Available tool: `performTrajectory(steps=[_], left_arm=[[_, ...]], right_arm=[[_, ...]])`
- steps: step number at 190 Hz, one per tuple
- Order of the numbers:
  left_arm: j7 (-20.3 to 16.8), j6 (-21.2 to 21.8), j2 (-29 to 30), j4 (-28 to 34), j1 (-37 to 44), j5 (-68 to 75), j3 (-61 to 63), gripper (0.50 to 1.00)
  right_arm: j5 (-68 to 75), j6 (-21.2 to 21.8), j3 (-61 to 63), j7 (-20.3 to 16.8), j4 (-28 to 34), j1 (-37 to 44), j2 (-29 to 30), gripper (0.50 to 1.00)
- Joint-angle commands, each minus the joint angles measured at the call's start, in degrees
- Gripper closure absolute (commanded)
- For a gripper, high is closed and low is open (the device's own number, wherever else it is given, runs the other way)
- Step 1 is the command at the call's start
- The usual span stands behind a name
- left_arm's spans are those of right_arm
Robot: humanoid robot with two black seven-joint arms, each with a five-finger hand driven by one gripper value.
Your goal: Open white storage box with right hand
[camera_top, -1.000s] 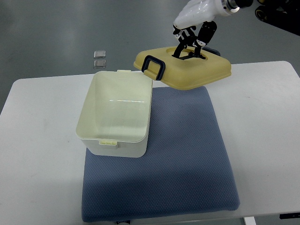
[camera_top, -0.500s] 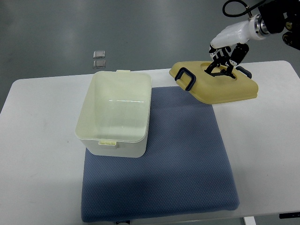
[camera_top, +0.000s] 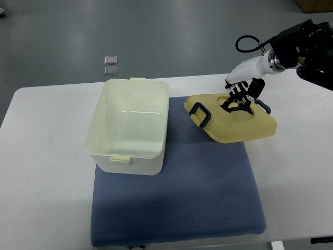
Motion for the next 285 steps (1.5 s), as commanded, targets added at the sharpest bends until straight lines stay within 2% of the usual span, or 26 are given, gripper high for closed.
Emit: performTrajectory(steps=[1, 63, 166, 170, 171, 172, 173, 175, 176, 177, 179, 181, 182, 185, 188, 200, 223, 243, 254, 285], left_arm=[[0.0, 0.0, 0.0, -0.1, 0.0, 0.0, 0.0, 0.5], [0.0, 0.0, 0.0, -0.2, 0.0, 0.0, 0.0, 0.5], [0.0, 0.0, 0.0, -0.5, 0.1, 0.0, 0.0, 0.5], [0.0, 0.0, 0.0, -0.5, 0.1, 0.0, 0.0, 0.5], [0.0, 0.0, 0.0, -0.5, 0.1, 0.0, 0.0, 0.5], [0.0, 0.0, 0.0, -0.5, 0.1, 0.0, 0.0, 0.5], [0.0, 0.0, 0.0, -0.5, 0.1, 0.0, 0.0, 0.5], [0.0, 0.0, 0.0, -0.5, 0.1, 0.0, 0.0, 0.5], [0.0, 0.0, 0.0, -0.5, 0.0, 0.0, 0.0, 0.5], [0.0, 0.0, 0.0, -0.5, 0.0, 0.0, 0.0, 0.5], [0.0, 0.0, 0.0, -0.5, 0.1, 0.0, 0.0, 0.5], [0.0, 0.0, 0.0, -0.5, 0.1, 0.0, 0.0, 0.5], [0.0, 0.0, 0.0, -0.5, 0.0, 0.0, 0.0, 0.5], [0.0, 0.0, 0.0, -0.5, 0.1, 0.0, 0.0, 0.5], [0.0, 0.0, 0.0, -0.5, 0.0, 0.0, 0.0, 0.5], [0.0, 0.0, 0.0, -0.3, 0.1, 0.0, 0.0, 0.5], [0.0, 0.0, 0.0, -0.2, 0.1, 0.0, 0.0, 0.5], [0.0, 0.0, 0.0, -0.1, 0.1, 0.0, 0.0, 0.5], [0.0, 0.0, 0.0, -0.1, 0.1, 0.0, 0.0, 0.5], [0.0, 0.0, 0.0, -0.1, 0.0, 0.0, 0.0, 0.5]], right_arm=[[0.1, 0.1, 0.6, -0.7, -0.2, -1.1, 0.6, 1.0], [9.8, 2.1, 0.6, -2.6, -0.9, -2.1, 3.8, 1.0], [14.2, 1.4, 0.8, -5.4, -1.5, -7.7, 4.4, 1.0], [14.2, 1.3, 0.8, -5.4, -1.5, -7.7, 4.4, 0.961], [14.2, 1.3, 0.8, -5.4, -1.5, -7.7, 4.4, 0.936], [14.2, 1.3, 0.8, -5.4, -1.5, -7.7, 4.4, 0.936], [14.2, 1.3, 0.8, -5.5, -1.5, -7.7, 4.4, 0.912], [14.2, 1.3, 0.8, -5.5, -1.5, -7.7, 4.4, 0.912], [14.2, 1.3, 0.8, -5.5, -1.5, -7.6, 4.3, 0.887], [14.2, 1.3, 0.8, -5.5, -1.5, -7.6, 4.3, 0.887], [14.2, 1.3, 0.8, -5.4, -1.5, -7.6, 4.3, 0.832], [14.2, 1.3, 0.8, -5.4, -1.5, -7.6, 4.3, 0.832], [14.2, 1.3, 0.8, -5.4, -1.5, -7.6, 4.3, 0.808], [14.2, 1.3, 0.8, -5.4, -1.5, -7.6, 4.3, 0.789], [14.2, 1.3, 0.8, -5.4, -1.5, -7.5, 4.2, 0.75], [14.1, 1.4, 0.8, -5.4, -1.5, -7.3, 4.2, 0.691], [13.9, 1.6, 0.8, -5.4, -1.2, -6.8, 3.8, 0.644], [13.8, 1.8, 0.7, -5.4, -1.2, -5.9, 3.7, 0.638], [13.9, 1.8, 0.7, -5.4, -1.1, -5.3, 3.5, 0.613], [13.8, 2.0, 0.4, -5.3, -1.0, -3.7, 3.3, 0.613]])
